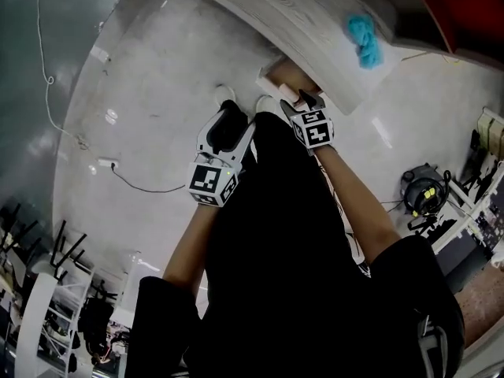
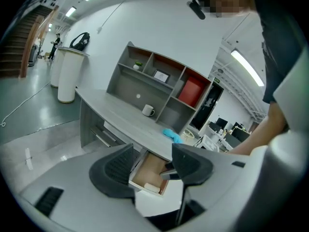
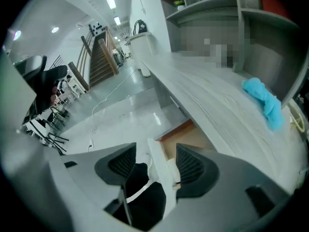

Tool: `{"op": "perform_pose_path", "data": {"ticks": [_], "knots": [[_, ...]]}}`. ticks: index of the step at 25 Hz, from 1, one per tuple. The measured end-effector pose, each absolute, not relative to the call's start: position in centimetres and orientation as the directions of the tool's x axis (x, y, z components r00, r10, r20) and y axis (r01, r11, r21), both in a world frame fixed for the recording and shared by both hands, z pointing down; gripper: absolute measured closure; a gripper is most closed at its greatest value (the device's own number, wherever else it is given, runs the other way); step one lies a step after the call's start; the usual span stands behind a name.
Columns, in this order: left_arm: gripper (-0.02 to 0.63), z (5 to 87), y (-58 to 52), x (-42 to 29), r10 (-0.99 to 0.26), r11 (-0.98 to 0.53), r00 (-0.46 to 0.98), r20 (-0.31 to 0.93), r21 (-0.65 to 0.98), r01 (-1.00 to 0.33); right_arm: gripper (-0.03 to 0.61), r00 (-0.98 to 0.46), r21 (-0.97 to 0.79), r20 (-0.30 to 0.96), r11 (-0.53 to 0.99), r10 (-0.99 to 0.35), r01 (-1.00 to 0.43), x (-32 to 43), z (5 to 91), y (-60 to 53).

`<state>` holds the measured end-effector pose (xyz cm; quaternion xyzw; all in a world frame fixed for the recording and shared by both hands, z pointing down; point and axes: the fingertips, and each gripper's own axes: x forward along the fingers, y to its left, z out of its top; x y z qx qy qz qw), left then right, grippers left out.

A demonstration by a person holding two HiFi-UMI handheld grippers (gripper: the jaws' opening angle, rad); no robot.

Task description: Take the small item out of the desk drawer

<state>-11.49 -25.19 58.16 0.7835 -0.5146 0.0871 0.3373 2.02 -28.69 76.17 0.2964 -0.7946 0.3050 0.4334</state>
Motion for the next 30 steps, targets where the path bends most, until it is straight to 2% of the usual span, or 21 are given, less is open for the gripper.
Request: {"op": "perform_pose_path", "data": {"ticks": [10,16,20,26,30], "knots": [[0.385,63.8,-23.2,-10.7,-0.736,-0.151,0.464,0.493,0.548,-0.823,0.325,-0.342,-0.202,0.935,0.654,-0.093,-0.729,2.4,86.1,-28.0],[0.385,66.0,-22.8,-12.9,-0.737,-0.131,0.442,0.511,0.533,-0.836,0.325,-0.287,-0.178,0.958,0.717,-0.031,-0.673,2.5,92.1,-27.8],[0.387,66.8,-21.5,-13.6,-0.728,-0.102,0.435,0.53,0.544,-0.833,0.342,-0.293,-0.215,0.956,0.69,0.005,-0.691,2.8,93.6,-27.1],[0.386,67.3,-19.1,-14.1,-0.722,-0.046,0.419,0.55,0.566,-0.823,0.279,-0.302,-0.245,0.953,0.655,0.027,-0.715,3.4,94.0,-27.6],[0.386,67.5,-18.6,-14.0,-0.72,-0.045,0.423,0.549,0.572,-0.819,0.29,-0.273,-0.197,0.962,0.655,-0.014,-0.729,3.7,94.3,-28.7]]}}
